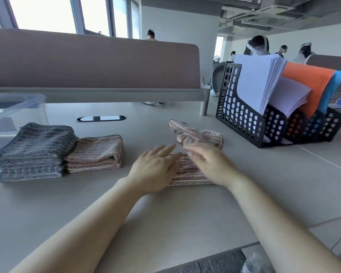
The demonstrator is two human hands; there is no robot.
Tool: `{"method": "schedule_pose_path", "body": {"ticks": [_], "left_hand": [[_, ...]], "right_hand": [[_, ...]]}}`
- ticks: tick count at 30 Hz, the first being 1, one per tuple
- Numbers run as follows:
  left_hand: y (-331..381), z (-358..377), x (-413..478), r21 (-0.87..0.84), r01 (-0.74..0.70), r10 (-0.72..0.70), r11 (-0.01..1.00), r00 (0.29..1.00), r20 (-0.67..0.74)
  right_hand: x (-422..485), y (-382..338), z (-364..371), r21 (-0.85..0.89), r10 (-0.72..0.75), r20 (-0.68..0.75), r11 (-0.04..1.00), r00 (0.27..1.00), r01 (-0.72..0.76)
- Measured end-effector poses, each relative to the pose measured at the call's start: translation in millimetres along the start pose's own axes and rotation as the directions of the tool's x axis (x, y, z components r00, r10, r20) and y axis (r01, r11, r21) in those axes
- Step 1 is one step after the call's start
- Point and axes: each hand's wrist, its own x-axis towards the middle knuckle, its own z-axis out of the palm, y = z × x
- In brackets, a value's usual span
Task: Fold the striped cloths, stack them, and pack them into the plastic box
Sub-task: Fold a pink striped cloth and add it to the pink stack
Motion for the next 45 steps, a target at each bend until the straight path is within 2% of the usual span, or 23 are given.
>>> {"method": "schedule_pose_path", "body": {"ticks": [2, 3, 5, 9, 11, 13, 15, 17, 20, 21, 23, 24, 25, 26, 27, 28, 29, 30, 31, 32, 36, 43, 45], "left_hand": [[2.3, 8.8, -1.5, -0.008, 0.056, -0.052, 0.998, 0.971, 0.235], [0.2, 12.1, -2.0, 0.014, 0.086, -0.087, 0.996, 0.957, 0.277], [-4.3, 13.4, -2.9, 0.052, 0.120, -0.130, 0.991, 0.949, 0.287], [-12.0, 11.0, -4.2, 0.060, 0.198, -0.207, 0.978, 0.928, 0.308], [-15.0, 9.9, -8.5, 0.041, 0.256, -0.257, 0.966, 0.917, 0.304], [-16.6, 7.0, -12.8, 0.007, 0.322, -0.311, 0.947, 0.908, 0.279], [-17.0, 3.3, -15.5, -0.025, 0.368, -0.352, 0.930, 0.906, 0.237], [-17.7, -0.5, -15.8, -0.038, 0.404, -0.392, 0.914, 0.903, 0.177], [-21.0, -5.2, -11.8, -0.045, 0.448, -0.442, 0.893, 0.892, 0.101], [-22.1, -7.2, -9.8, -0.067, 0.454, -0.447, 0.889, 0.889, 0.095], [-25.0, -11.5, -6.3, -0.121, 0.489, -0.478, 0.864, 0.871, 0.111], [-26.8, -13.3, -5.4, -0.148, 0.519, -0.504, 0.842, 0.854, 0.127], [-28.3, -14.8, -5.0, -0.169, 0.545, -0.526, 0.821, 0.838, 0.144], [-29.1, -16.1, -5.6, -0.180, 0.561, -0.538, 0.808, 0.827, 0.162], [-29.4, -16.9, -6.2, -0.182, 0.567, -0.541, 0.803, 0.822, 0.175], [-29.4, -17.4, -6.9, -0.185, 0.566, -0.539, 0.803, 0.823, 0.181], [-29.1, -18.4, -7.6, -0.194, 0.562, -0.534, 0.804, 0.826, 0.180], [-28.7, -19.7, -8.2, -0.210, 0.558, -0.530, 0.803, 0.829, 0.177], [-28.5, -21.6, -8.8, -0.230, 0.553, -0.524, 0.801, 0.833, 0.176], [-27.6, -24.3, -9.7, -0.255, 0.549, -0.517, 0.796, 0.836, 0.185], [-24.3, -33.4, -13.4, -0.349, 0.544, -0.484, 0.763, 0.839, 0.248], [-29.6, -42.0, -9.3, -0.451, 0.472, -0.476, 0.758, 0.872, 0.113], [-27.5, -42.8, -8.0, -0.446, 0.421, -0.431, 0.790, 0.898, 0.084]], "right_hand": [[0.3, -5.7, 11.4, -0.113, 0.018, 0.341, 0.993, 0.940, 0.022], [0.5, -2.5, 12.8, -0.189, 0.061, 0.432, 0.982, 0.900, 0.025], [-1.0, 5.1, 9.9, -0.279, 0.153, 0.476, 0.960, 0.866, -0.016], [-6.1, 11.6, 2.7, -0.365, 0.287, 0.442, 0.923, 0.850, -0.121], [-9.0, 13.7, 1.0, -0.386, 0.326, 0.361, 0.905, 0.874, -0.179], [-11.2, 19.7, -5.1, -0.379, 0.392, 0.142, 0.870, 0.909, -0.316], [-13.9, 31.0, -12.4, -0.370, 0.496, -0.040, 0.799, 0.867, -0.474], [-16.2, 38.9, -14.8, -0.307, 0.579, -0.041, 0.768, 0.814, -0.562], [-15.0, 41.4, -12.2, -0.022, 0.575, -0.011, 0.818, 0.818, -0.575], [-14.6, 40.6, -10.9, -0.021, 0.570, -0.037, 0.821, 0.821, -0.571], [-13.7, 33.2, -11.6, -0.250, 0.520, -0.197, 0.793, 0.831, -0.555], [-13.3, 27.6, -11.4, -0.359, 0.419, -0.294, 0.785, 0.859, -0.505], [-12.3, 19.8, -10.2, -0.398, 0.275, -0.337, 0.825, 0.901, -0.401], [-10.6, 10.7, -7.6, -0.375, 0.144, -0.291, 0.893, 0.946, -0.251], [-8.6, 0.2, -3.9, -0.307, 0.041, -0.165, 0.947, 0.985, -0.091], [-7.0, -10.0, 2.0, -0.229, -0.013, 0.020, 0.973, 1.000, 0.017], [-5.9, -17.7, 9.8, -0.187, -0.004, 0.227, 0.981, 0.974, 0.048], [-4.8, -21.5, 16.3, -0.210, 0.036, 0.394, 0.976, 0.919, 0.052], [-3.3, -22.6, 20.2, -0.253, 0.072, 0.476, 0.966, 0.877, 0.058], [-2.5, -22.2, 21.8, -0.282, 0.094, 0.497, 0.958, 0.863, 0.059], [-3.7, -22.3, 21.1, -0.256, 0.097, 0.463, 0.966, 0.881, 0.029], [-5.9, -28.2, 20.2, -0.299, 0.083, 0.478, 0.951, 0.874, 0.073], [-5.1, -26.8, 20.3, -0.198, 0.067, 0.450, 0.980, 0.891, 0.027]]}}
